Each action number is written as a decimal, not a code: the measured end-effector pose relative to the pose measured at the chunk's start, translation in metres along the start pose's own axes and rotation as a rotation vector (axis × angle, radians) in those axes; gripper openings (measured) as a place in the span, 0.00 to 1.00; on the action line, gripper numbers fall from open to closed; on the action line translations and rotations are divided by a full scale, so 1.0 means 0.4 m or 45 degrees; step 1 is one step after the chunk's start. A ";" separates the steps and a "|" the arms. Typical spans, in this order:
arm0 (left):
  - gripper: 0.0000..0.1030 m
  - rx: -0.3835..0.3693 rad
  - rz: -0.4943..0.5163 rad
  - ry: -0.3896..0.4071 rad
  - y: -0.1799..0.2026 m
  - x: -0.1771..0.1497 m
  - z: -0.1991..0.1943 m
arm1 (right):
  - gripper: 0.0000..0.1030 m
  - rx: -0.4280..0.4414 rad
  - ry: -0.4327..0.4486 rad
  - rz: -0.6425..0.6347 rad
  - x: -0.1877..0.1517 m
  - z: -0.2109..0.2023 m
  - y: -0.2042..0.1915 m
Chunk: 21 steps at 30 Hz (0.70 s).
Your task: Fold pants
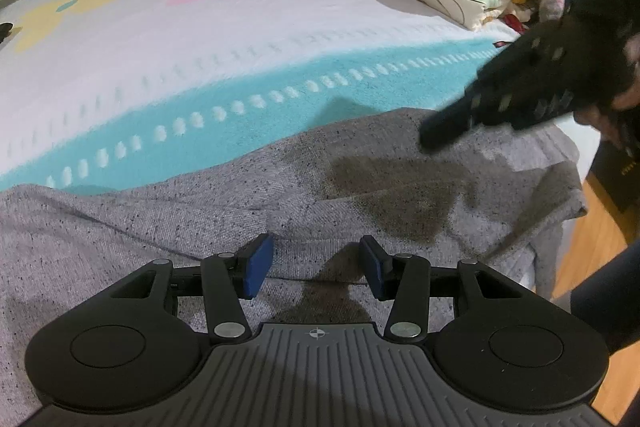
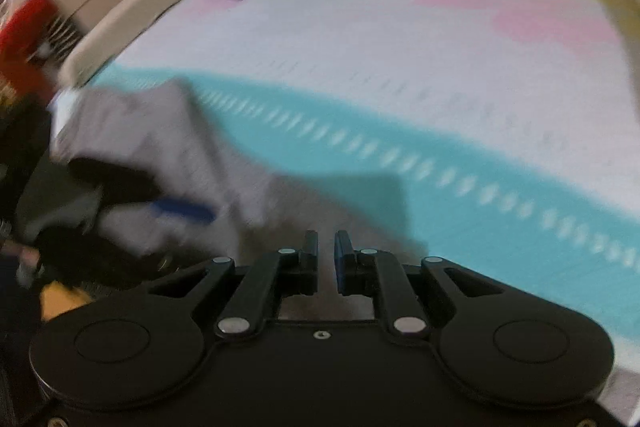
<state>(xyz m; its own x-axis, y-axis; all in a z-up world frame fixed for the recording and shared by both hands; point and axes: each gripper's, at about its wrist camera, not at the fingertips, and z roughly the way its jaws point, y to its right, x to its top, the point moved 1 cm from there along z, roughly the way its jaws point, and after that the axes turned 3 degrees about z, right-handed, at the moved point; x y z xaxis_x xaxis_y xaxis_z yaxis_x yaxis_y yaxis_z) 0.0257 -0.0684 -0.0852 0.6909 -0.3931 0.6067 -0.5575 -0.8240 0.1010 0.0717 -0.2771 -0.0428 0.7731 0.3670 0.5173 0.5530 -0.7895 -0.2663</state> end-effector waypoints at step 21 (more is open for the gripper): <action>0.45 0.002 0.011 -0.004 0.003 0.002 0.002 | 0.75 -0.783 0.005 0.628 -0.117 -0.154 0.342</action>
<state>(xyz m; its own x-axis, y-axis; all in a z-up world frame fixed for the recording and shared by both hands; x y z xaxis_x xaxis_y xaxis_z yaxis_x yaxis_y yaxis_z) 0.0257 -0.0700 -0.0853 0.6873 -0.4017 0.6051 -0.5629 -0.8211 0.0943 0.0920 -0.4327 -0.0533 0.8828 -0.0973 0.4595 -0.1256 -0.9916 0.0313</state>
